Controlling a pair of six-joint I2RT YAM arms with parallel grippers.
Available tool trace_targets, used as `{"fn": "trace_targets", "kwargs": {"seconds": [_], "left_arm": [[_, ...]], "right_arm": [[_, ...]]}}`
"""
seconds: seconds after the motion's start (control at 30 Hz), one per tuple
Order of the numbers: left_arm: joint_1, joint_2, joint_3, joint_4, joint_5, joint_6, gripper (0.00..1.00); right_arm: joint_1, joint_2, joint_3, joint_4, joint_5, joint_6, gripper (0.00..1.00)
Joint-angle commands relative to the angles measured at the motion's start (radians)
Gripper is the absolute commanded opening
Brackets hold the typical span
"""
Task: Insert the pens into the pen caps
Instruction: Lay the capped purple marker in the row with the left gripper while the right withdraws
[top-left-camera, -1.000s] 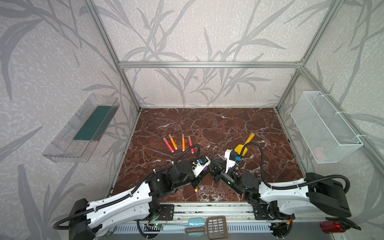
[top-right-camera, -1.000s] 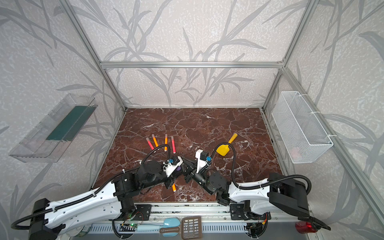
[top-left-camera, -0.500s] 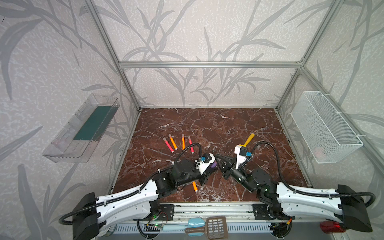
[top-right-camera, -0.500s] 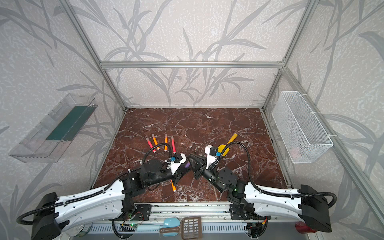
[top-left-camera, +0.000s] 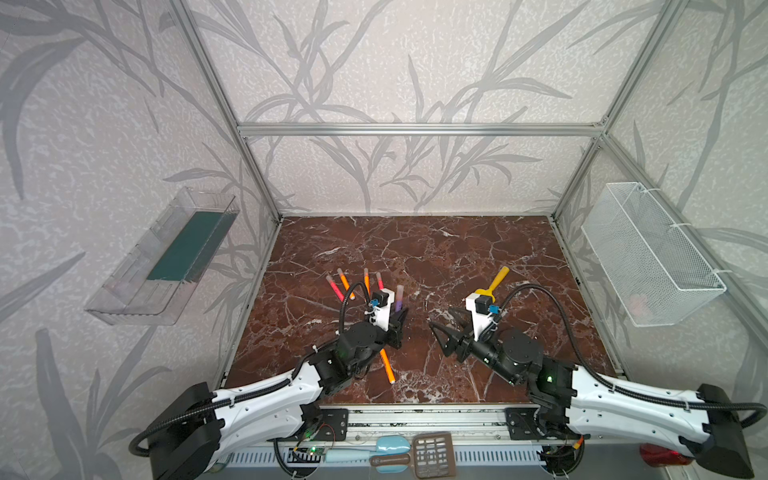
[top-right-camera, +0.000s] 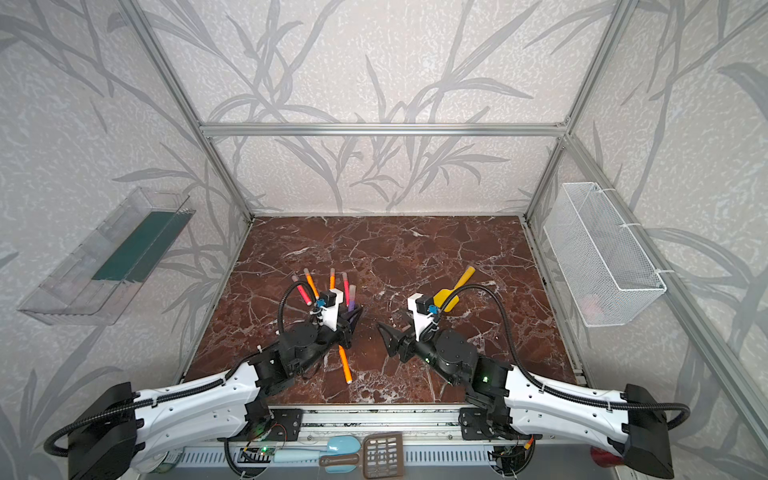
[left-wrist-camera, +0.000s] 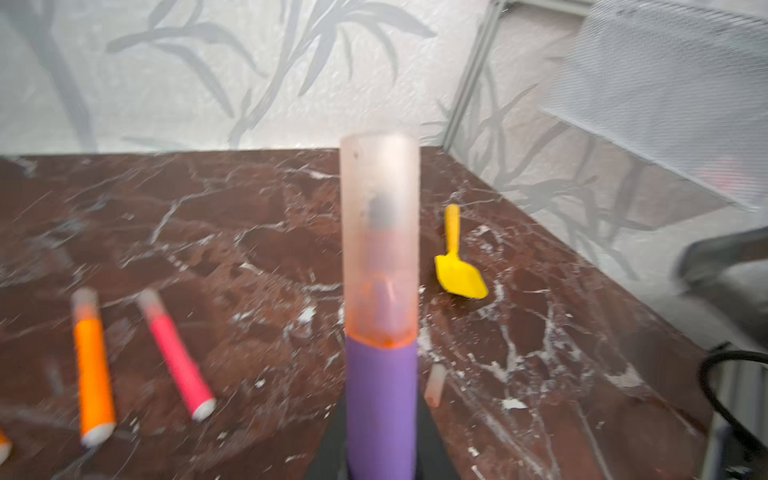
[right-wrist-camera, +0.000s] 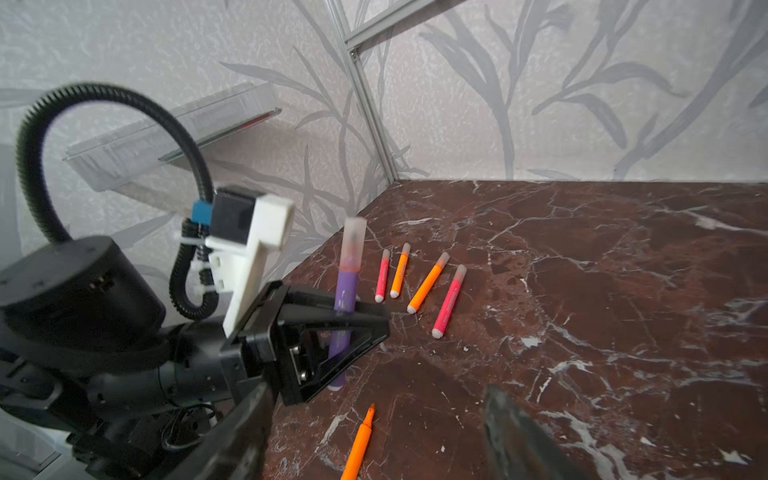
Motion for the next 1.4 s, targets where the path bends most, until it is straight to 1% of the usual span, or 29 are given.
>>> {"fn": "trace_targets", "kwargs": {"seconds": [0.0,0.13,0.23,0.33,0.43,0.6,0.7,0.73,0.77,0.9,1.0,1.27,1.37], "left_arm": [[0.06,-0.019,-0.016,-0.081,-0.132,-0.108,0.0],[0.196,-0.023,-0.043,-0.14,-0.067,-0.194,0.0],[0.244,-0.006,-0.023,-0.176,-0.016,-0.205,0.0],[0.252,0.04,0.027,-0.204,0.017,-0.202,0.0],[0.258,0.126,0.071,-0.201,0.033,-0.204,0.0],[0.274,0.332,0.189,-0.192,0.106,-0.219,0.0],[0.278,0.436,0.276,-0.229,0.136,-0.224,0.0],[0.28,0.466,0.3,-0.234,0.129,-0.226,0.0],[0.28,0.496,0.317,-0.234,0.122,-0.23,0.0],[0.301,0.599,0.387,-0.226,0.121,-0.251,0.0],[0.325,0.676,0.449,-0.253,0.152,-0.271,0.0],[0.354,0.84,0.568,-0.296,0.174,-0.29,0.0],[0.353,0.871,0.608,-0.351,0.151,-0.289,0.0]], "right_arm": [[-0.027,-0.093,-0.012,-0.111,0.15,-0.056,0.83],[-0.074,-0.192,-0.076,-0.155,0.267,-0.081,0.84],[-0.135,-0.248,-0.133,-0.155,0.311,-0.105,0.86],[-0.241,-0.267,-0.161,-0.18,0.318,-0.109,0.87],[-0.344,-0.249,-0.177,-0.195,0.311,-0.113,0.87],[-0.508,-0.148,-0.211,-0.128,0.276,-0.103,0.87],[-0.578,-0.085,-0.214,-0.113,0.294,-0.055,0.87],[-0.599,-0.073,-0.21,-0.116,0.278,-0.04,0.87],[-0.613,-0.062,-0.208,-0.114,0.253,-0.034,0.87],[-0.62,-0.034,-0.209,-0.09,0.22,-0.033,0.86],[-0.622,-0.019,-0.203,-0.094,0.217,-0.03,0.86],[-0.621,0.029,-0.181,-0.095,0.216,-0.025,0.85],[-0.622,0.034,-0.178,-0.096,0.216,-0.024,0.85]]}}
